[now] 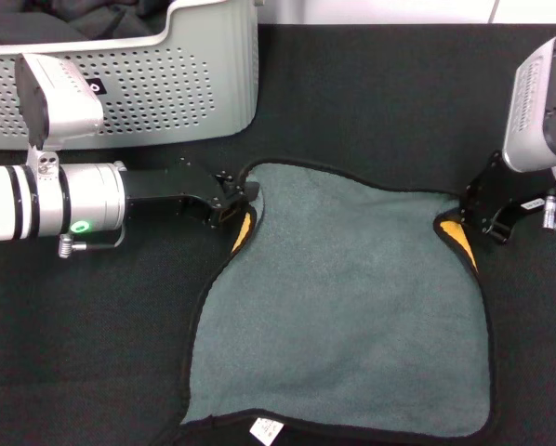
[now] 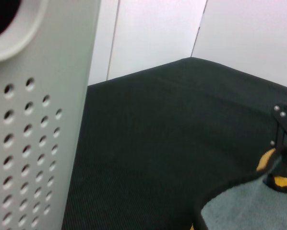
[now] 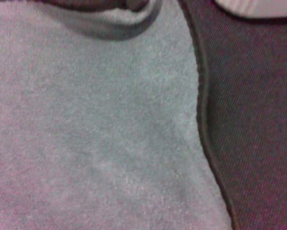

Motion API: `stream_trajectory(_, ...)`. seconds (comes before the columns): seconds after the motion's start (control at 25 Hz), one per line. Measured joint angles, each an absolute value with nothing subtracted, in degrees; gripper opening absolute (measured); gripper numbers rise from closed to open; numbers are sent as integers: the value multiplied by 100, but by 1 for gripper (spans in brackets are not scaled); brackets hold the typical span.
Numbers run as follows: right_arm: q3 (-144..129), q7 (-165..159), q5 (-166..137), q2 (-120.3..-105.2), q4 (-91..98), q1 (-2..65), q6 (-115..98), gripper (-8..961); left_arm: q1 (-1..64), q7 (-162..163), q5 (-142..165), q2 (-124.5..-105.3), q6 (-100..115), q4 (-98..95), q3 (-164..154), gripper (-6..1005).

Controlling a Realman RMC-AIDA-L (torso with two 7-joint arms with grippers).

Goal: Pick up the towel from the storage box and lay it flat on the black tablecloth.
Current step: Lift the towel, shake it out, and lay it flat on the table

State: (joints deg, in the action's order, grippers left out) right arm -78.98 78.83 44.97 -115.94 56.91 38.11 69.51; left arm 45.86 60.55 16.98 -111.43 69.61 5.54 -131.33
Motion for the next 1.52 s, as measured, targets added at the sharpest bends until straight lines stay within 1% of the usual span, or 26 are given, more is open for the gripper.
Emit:
stream_trajectory(0.48, -8156, 7597, 4142, -11583, 5852, 3962, 7159, 91, 4607, 6151, 1685, -11147, 6955, 554, -13122, 36)
stream_trajectory(0.64, -8143, 7596, 4012, -11558, 5935, 3963, 7292, 92, 4586, 6153, 1685, -11173, 6955, 554, -13122, 36)
stream_trajectory(1.0, -8136, 7589, 3851, -11563, 6285, 3857, 7592, 93, 4583, 6170, 1686, -11219, 6946, 554, -13148, 37)
stream_trajectory(1.52, -8130, 7488, 3584, -11580, 6304, 3892, 7129, 95, 4602, 6149, 1413, -11214, 6911, 554, -13115, 38)
